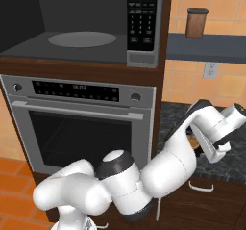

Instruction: Open the microwave, place the bowl with waffle inside the microwave, then close the microwave door and turn it on.

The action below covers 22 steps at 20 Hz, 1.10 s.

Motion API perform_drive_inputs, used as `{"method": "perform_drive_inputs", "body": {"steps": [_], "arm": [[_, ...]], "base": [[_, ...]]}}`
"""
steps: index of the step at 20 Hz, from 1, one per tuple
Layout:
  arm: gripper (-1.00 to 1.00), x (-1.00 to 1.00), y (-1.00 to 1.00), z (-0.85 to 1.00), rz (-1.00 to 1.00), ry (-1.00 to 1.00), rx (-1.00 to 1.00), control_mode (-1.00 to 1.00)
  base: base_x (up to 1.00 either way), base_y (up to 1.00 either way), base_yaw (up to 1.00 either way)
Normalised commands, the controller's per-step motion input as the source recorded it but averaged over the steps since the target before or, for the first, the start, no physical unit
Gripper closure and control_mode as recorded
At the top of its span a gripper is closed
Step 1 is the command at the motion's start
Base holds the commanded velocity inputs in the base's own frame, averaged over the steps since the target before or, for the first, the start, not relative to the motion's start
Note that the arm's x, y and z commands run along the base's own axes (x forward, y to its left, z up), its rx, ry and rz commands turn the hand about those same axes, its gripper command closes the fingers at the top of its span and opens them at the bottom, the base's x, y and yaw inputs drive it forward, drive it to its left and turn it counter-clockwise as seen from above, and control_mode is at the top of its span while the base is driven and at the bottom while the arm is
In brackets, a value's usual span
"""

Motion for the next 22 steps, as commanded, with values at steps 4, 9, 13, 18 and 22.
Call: {"method": "perform_drive_inputs", "body": {"steps": [4, 9, 13, 18, 22], "arm": [[-1.0, 0.25, -0.01, -0.3, -0.2, 0.07, 0.0, -1.0], [-1.0, 0.18, -0.01, -0.44, -0.18, 0.1, -0.01, -1.0], [-1.0, 0.09, 0.0, -0.57, -0.05, 0.09, -0.02, -1.0], [-1.0, 0.28, -0.02, -0.24, 0.0, 0.0, 0.0, -1.0], [-1.0, 0.33, -0.03, -0.25, 0.0, 0.0, 0.0, -1.0]], "base": [[0.0, 0.0, 0.0], [0.0, 0.0, 0.0], [0.0, 0.0, 0.0], [0.0, 0.0, 0.0], [0.0, 0.0, 0.0]]}}
